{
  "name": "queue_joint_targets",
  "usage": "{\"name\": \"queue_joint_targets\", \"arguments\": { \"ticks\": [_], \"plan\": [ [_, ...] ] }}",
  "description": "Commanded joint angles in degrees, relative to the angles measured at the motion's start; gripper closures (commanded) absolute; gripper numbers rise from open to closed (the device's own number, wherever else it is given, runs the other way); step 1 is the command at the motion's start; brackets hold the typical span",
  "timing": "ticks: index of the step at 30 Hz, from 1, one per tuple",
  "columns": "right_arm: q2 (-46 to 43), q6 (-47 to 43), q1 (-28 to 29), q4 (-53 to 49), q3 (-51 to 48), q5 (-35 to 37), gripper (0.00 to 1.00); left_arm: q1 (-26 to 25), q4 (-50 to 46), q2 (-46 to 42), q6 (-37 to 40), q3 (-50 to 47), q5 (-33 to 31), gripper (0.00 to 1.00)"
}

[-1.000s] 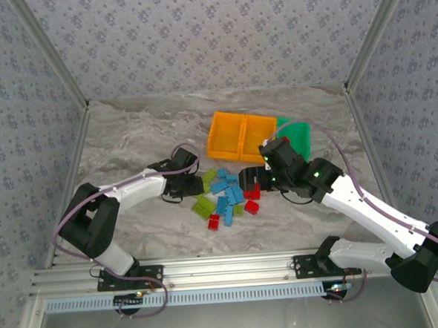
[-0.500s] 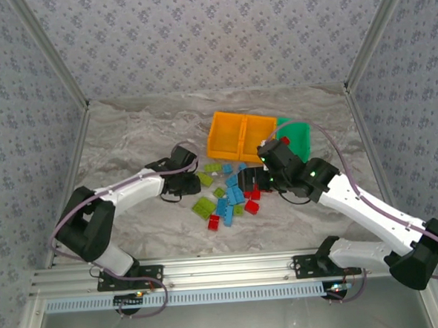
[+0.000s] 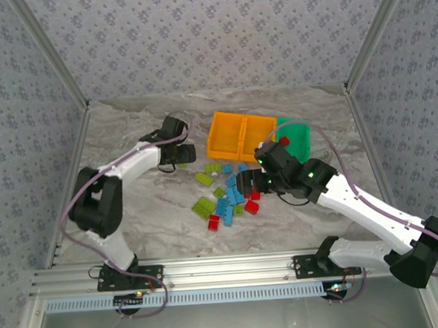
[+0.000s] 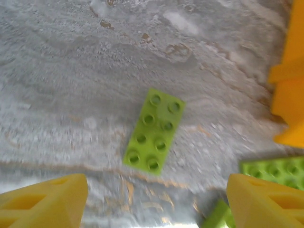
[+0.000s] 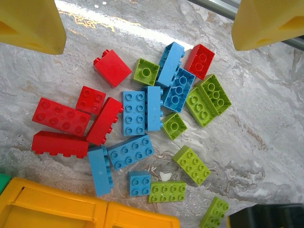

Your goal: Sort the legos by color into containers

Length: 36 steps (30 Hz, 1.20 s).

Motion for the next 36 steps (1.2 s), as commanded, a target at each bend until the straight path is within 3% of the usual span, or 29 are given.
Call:
{"name": "queue_joint_targets", "arguments": {
  "ticks": [1,9,16,22,24,31,36],
  "plan": [
    [-0.8,1.4,0.9,-3.2,2.5,1.8,0.07,1.9,-3.0,5.2,5.8,4.7,5.6,0.23],
    [-2.9,3.0,2.6,-4.3,1.6,4.2,0.07,3.0,-3.2,12.1,8.9,9.3,12.2,0.33],
    [-2.5,3.3,3.4,-3.5,1.7,4.3,0.06,1.3,-7.8,14.8,11.4,9.6,1.8,0.48],
    [-1.9,2.9,3.7,-3.4,2.3,4.2,0.06,1.1,-7.9,16.3,10.8,8.0,2.6,0.64],
    [-1.9,3.0,3.8,-3.4,2.3,4.2,0.06,1.1,-6.4,15.0,10.2,6.6,3.7,0.69],
    [-2.2,3.0,4.1,-3.2,3.2,4.5,0.06,0.6,-4.2,4.2,7.7,3.9,6.2,0.72],
    [-3.0,3.4,4.1,-1.7,3.5,5.7,0.06,-5.1,0.0,-7.2,4.5,4.2,5.7,0.72]
  ]
}}
